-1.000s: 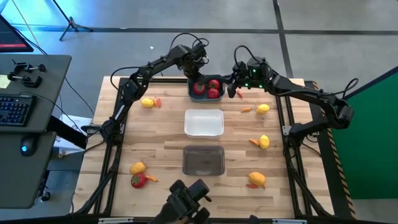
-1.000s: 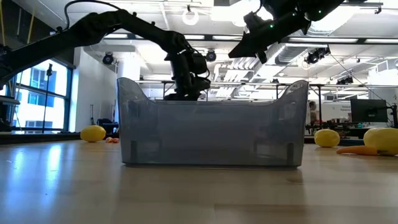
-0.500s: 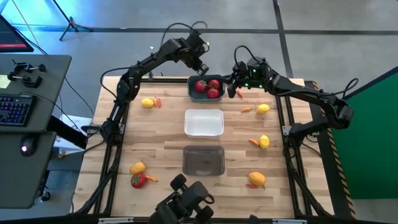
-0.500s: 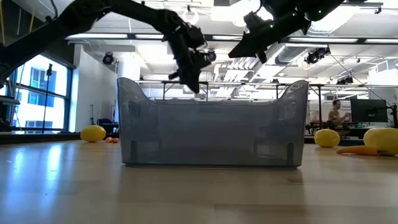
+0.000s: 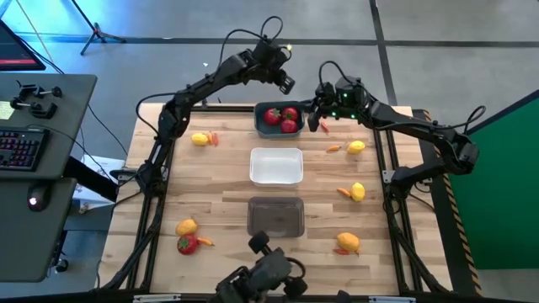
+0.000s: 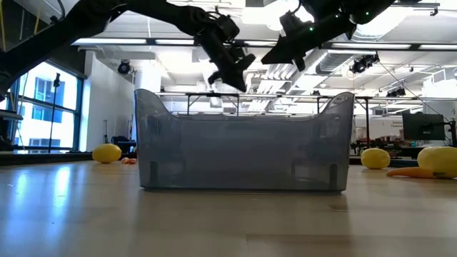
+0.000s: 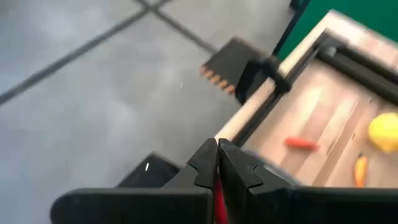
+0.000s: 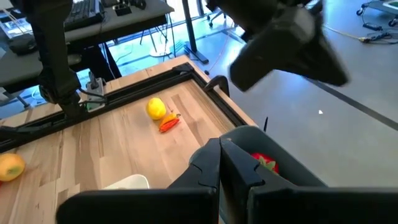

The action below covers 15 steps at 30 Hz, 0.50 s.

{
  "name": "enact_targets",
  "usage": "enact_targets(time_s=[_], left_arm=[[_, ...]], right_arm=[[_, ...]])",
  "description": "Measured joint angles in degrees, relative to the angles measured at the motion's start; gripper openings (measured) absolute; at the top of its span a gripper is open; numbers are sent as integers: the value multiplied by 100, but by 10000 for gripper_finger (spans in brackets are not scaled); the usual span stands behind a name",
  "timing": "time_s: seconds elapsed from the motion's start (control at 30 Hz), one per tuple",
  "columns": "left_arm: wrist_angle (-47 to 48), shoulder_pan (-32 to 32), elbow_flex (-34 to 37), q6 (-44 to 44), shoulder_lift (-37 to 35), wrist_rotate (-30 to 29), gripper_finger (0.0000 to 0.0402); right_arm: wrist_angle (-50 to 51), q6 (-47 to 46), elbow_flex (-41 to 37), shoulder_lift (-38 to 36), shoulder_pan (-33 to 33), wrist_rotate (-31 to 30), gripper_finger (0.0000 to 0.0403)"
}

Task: Sort produce into baskets
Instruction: Put the red tomato into the blue bin

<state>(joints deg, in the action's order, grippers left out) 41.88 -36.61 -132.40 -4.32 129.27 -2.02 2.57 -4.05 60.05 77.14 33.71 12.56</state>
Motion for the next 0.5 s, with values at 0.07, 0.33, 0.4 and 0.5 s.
enact_targets(time_s=[0.07, 0.33, 0.4, 0.5], left_arm=[[-414, 36, 196, -67, 0, -3, 0], [-1358, 258, 1107, -61, 20, 163, 0], [-1454, 321, 1238, -77, 20, 251, 0], [-1630, 399, 1547, 32, -139, 204, 0]], right_arm=[[-69, 1, 0, 0, 0, 0, 0], [-116, 0, 0, 0, 0, 0, 0], [-116, -1, 0, 0, 0, 0, 0], [-125, -1, 0, 0, 0, 1, 0]])
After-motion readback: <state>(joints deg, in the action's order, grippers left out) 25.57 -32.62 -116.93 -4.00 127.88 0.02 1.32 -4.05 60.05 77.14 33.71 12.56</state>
